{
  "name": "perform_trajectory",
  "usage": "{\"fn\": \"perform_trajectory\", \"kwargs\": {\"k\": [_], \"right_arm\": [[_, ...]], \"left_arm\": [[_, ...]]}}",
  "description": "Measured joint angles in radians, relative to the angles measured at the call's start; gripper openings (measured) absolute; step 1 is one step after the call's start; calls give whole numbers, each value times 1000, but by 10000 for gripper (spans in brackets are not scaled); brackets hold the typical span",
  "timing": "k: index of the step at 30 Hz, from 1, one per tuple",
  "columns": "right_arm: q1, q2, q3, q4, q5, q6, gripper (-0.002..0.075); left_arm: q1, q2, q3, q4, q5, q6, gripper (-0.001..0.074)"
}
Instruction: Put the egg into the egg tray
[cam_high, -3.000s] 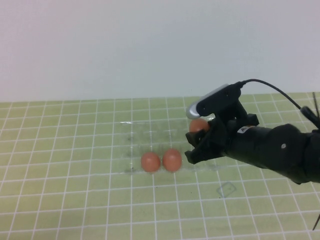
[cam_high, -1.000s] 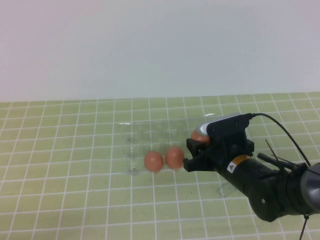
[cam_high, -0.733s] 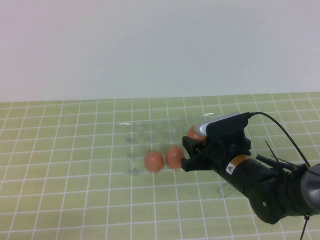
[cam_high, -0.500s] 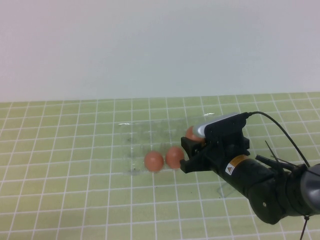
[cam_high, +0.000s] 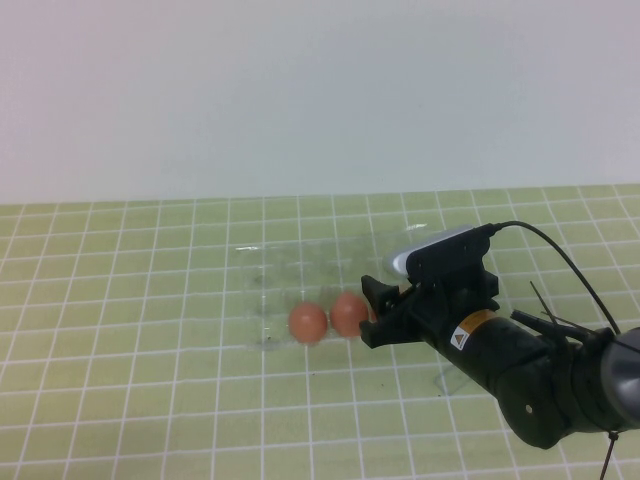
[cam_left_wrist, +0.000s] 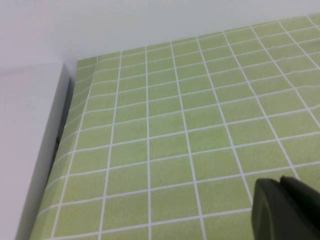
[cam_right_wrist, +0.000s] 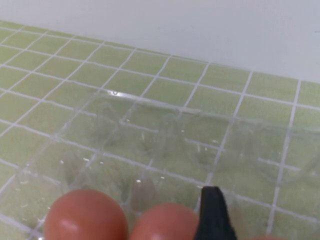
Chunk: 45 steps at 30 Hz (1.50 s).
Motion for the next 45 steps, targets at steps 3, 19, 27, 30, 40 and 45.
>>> {"fn": "perform_trajectory", "kwargs": {"k": [3,19,27,30,40,45], "right_arm": [[0,0,0,0,0,0,454],[0,-272,1,-287,430,-34,18],[0,-624,1,-320,551,50,0],[0,-685,1,-320,553,56,-1],[-9,-711,8,-276,683,-63,-1],[-41,-801,33,-254,956,-100,-1]], "left_arm": [[0,0,0,0,0,0,0],[0,0,0,0,0,0,0],[0,0,0,0,0,0,0],[0,0,0,0,0,0,0],[2,0,0,0,0,0,0],[2,0,0,2,0,0,0]]}}
